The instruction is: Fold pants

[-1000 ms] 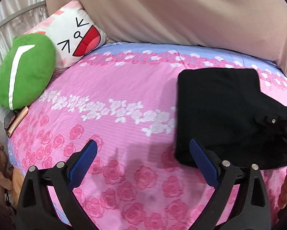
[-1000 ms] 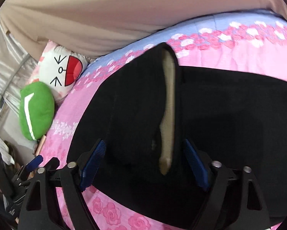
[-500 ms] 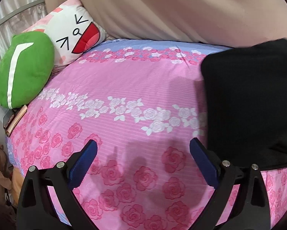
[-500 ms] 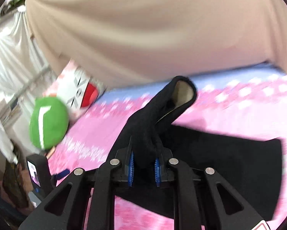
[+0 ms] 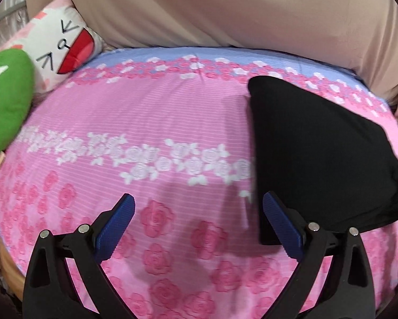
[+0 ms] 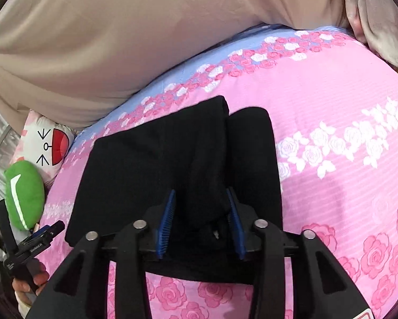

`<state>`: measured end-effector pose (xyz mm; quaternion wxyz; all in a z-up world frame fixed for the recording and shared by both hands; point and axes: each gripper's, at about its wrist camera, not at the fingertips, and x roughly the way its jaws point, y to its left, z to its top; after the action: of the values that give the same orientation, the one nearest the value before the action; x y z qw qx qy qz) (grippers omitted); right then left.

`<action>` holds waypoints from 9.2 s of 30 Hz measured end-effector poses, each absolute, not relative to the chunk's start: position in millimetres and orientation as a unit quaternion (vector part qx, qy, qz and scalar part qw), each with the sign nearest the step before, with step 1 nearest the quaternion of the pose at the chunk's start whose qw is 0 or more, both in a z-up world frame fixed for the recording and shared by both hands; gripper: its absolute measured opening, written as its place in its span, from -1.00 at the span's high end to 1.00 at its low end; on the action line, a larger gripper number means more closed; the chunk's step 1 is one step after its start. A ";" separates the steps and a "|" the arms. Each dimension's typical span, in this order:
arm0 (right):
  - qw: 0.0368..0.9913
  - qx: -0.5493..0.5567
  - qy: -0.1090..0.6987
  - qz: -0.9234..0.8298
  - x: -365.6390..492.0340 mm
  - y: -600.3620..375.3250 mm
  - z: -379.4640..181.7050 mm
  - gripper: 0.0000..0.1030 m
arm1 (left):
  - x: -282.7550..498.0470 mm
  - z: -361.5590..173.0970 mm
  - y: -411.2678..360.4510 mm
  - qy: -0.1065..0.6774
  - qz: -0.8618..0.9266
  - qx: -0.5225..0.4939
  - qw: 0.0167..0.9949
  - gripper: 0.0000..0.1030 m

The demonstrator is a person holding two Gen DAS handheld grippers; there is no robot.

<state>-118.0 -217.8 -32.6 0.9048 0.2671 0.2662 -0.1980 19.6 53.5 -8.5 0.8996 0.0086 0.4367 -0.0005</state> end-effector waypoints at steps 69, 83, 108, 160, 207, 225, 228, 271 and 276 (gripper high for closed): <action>0.915 0.176 0.322 -0.170 -48.4 -146.6 -37.8 0.51 | -23.4 23.6 73.4 0.391 -0.029 0.008 0.920 -0.80; 0.906 0.214 0.283 -0.232 -112.2 -189.0 -20.3 0.25 | -18.2 1.4 55.6 0.413 -0.029 0.031 0.910 -0.87; 0.903 0.194 0.338 -0.179 -3.9 -177.8 3.2 0.77 | -12.2 -18.6 56.0 0.437 -0.049 0.017 0.898 -0.91; 0.923 0.193 0.291 -0.163 -160.7 -151.9 -30.2 0.16 | -57.8 -2.9 -62.0 0.421 -0.238 0.095 0.870 -0.91; 0.900 0.274 0.306 -0.145 -150.2 -215.9 -41.9 0.74 | -6.5 -16.4 -109.2 0.505 -0.333 0.015 0.796 0.23; 0.914 0.233 0.322 -0.076 -133.5 -167.2 -26.3 0.92 | -7.3 -16.4 51.5 0.465 -0.160 -0.054 0.869 -0.85; 0.933 0.184 0.292 -0.103 -146.0 -159.3 8.3 0.92 | -2.6 -28.0 44.7 0.471 -0.129 -0.022 0.872 -0.85; 0.875 0.397 0.275 0.032 -185.1 -206.2 -41.0 -0.64 | 6.2 -32.2 81.2 0.479 -0.208 -0.110 0.846 0.22; 0.877 0.372 0.304 0.010 -157.3 -195.8 -47.2 -0.64 | 7.1 -33.7 79.4 0.476 -0.201 -0.103 0.850 0.09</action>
<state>-157.3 -195.8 -47.2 0.8771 0.3716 0.3041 0.0102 7.1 79.4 -33.7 0.8501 -0.1033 0.4759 -0.2007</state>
